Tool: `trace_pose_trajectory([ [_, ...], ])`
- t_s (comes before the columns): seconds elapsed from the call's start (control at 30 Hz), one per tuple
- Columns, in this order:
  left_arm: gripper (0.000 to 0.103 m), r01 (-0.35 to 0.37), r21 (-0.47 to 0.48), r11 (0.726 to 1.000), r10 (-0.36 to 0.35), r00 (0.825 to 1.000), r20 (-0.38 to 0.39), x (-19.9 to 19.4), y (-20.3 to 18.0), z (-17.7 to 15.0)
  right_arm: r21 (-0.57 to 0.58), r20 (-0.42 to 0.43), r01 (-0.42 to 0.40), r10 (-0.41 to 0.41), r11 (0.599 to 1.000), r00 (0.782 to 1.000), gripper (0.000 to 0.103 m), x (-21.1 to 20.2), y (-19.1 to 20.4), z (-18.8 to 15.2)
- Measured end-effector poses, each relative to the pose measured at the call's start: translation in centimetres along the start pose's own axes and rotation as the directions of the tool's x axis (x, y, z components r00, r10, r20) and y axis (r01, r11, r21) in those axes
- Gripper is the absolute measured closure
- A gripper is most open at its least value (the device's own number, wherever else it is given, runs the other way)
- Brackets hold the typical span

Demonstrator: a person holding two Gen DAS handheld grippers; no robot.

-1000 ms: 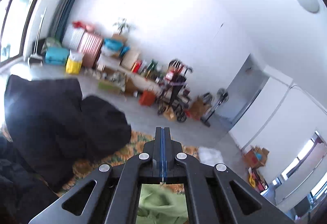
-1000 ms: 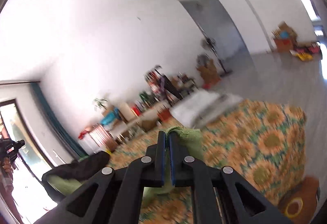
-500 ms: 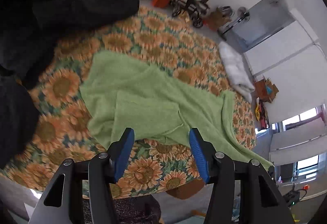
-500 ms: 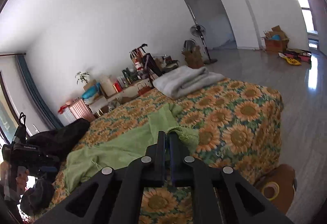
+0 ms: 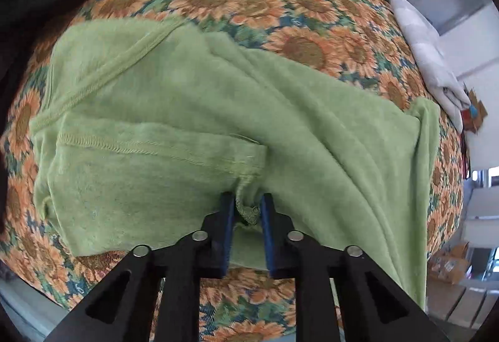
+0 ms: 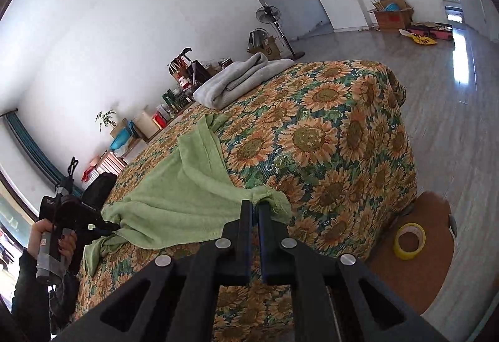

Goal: Fold clothes

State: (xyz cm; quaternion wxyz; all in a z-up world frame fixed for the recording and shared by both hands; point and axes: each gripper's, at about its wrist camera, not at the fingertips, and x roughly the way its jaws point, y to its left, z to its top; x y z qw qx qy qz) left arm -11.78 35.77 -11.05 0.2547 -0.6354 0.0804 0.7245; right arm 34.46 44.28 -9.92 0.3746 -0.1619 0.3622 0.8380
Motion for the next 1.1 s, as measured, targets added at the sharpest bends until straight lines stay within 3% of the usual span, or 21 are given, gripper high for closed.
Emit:
trace_pose_trajectory([
  [0.03, 0.097, 0.024, -0.015, 1.0, -0.024, 0.999, 0.022, -0.4, 0.7, -0.2, -0.007, -0.001, 0.001, -0.001, 1.0, 1.0, 0.098, 0.0, 0.1, 0.0],
  [0.1, 0.1, 0.098, -0.064, 0.993, -0.093, 0.993, 0.078, -1.7, 2.5, -0.8, -0.018, 0.013, -0.007, 0.007, 1.0, 1.0, 0.098, -0.2, 0.6, 0.1],
  [0.2, 0.101, 0.232, -0.138, 0.963, -0.204, 0.96, 0.193, -4.7, 5.8, -1.7, -0.039, 0.1, -0.059, 0.063, 0.997, 0.993, 0.098, -2.6, 2.3, 1.8],
  [0.27, 0.101, 0.298, -0.141, 0.944, -0.247, 0.922, 0.298, -8.6, 7.8, -2.5, -0.057, 0.17, -0.1, 0.108, 0.993, 0.98, 0.098, -4.5, 3.6, 3.3],
  [0.3, 0.101, 0.355, -0.122, 0.927, -0.292, 0.886, 0.36, -11.3, 8.8, -3.1, -0.067, 0.204, -0.12, 0.131, 0.99, 0.97, 0.098, -5.4, 4.3, 4.1],
  [0.37, 0.102, 0.462, -0.072, 0.884, -0.377, 0.794, 0.476, -16.9, 10.6, -4.3, -0.09, 0.27, -0.158, 0.177, 0.983, 0.946, 0.099, -7.4, 5.6, 5.6],
  [0.4, 0.102, 0.505, -0.017, 0.863, -0.419, 0.734, 0.534, -20.2, 11.2, -5.5, -0.102, 0.303, -0.177, 0.2, 0.979, 0.932, 0.099, -8.3, 6.3, 6.3],
  [0.43, 0.102, 0.543, 0.041, 0.839, -0.46, 0.667, 0.586, -23.4, 11.7, -6.7, -0.124, 0.343, -0.194, 0.226, 0.973, 0.912, 0.099, -9.7, 7.2, 7.1],
  [0.5, 0.102, 0.598, 0.165, 0.784, -0.534, 0.516, 0.67, -29.9, 12.8, -9.0, -0.211, 0.45, -0.219, 0.294, 0.953, 0.843, 0.099, -14.0, 10.3, 8.9],
  [0.57, 0.102, 0.598, 0.264, 0.757, -0.561, 0.387, 0.732, -36.1, 14.0, -12.5, -0.282, 0.527, -0.224, 0.346, 0.933, 0.777, 0.099, -18.5, 13.2, 10.5],
  [0.67, 0.102, 0.592, 0.361, 0.72, -0.591, 0.25, 0.767, -43.0, 16.1, -17.4, -0.379, 0.611, -0.214, 0.417, 0.9, 0.673, 0.099, -25.0, 16.7, 11.7],
  [0.73, 0.102, 0.59, 0.417, 0.691, -0.614, 0.176, 0.769, -46.7, 17.3, -20.2, -0.426, 0.649, -0.181, 0.438, 0.887, 0.622, 0.098, -28.2, 18.6, 11.8],
  [0.77, 0.102, 0.589, 0.431, 0.684, -0.62, 0.157, 0.769, -47.9, 18.0, -21.1, -0.448, 0.662, -0.168, 0.452, 0.878, 0.597, 0.099, -29.6, 19.3, 11.7],
  [0.83, 0.102, 0.586, 0.458, 0.668, -0.63, 0.118, 0.768, -50.3, 19.2, -22.8, -0.466, 0.673, -0.145, 0.456, 0.873, 0.583, 0.098, -30.9, 20.5, 11.8],
  [0.87, 0.102, 0.585, 0.471, 0.66, -0.634, 0.098, 0.767, -51.5, 19.8, -23.7, -0.475, 0.668, -0.143, 0.461, 0.868, 0.584, 0.098, -30.8, 21.0, 11.9],
  [0.93, 0.102, 0.596, 0.476, 0.647, -0.643, 0.092, 0.76, -52.2, 20.5, -23.7, -0.479, 0.656, -0.129, 0.452, 0.868, 0.604, 0.098, -29.9, 21.9, 12.3],
  [0.97, 0.102, 0.605, 0.466, 0.646, -0.64, 0.096, 0.762, -52.2, 20.5, -23.1, -0.481, 0.649, -0.122, 0.446, 0.868, 0.616, 0.098, -29.1, 22.4, 12.5],
  [1.0, 0.102, 0.606, 0.449, 0.657, -0.63, 0.114, 0.768, -51.5, 20.5, -22.3, -0.479, 0.64, -0.11, 0.433, 0.871, 0.635, 0.098, -27.8, 22.8, 12.8],
  [1.1, 0.102, 0.608, 0.395, 0.689, -0.599, 0.17, 0.783, -49.6, 20.5, -19.9, -0.468, 0.579, -0.07, 0.366, 0.881, 0.729, 0.098, -21.8, 24.2, 14.5],
])
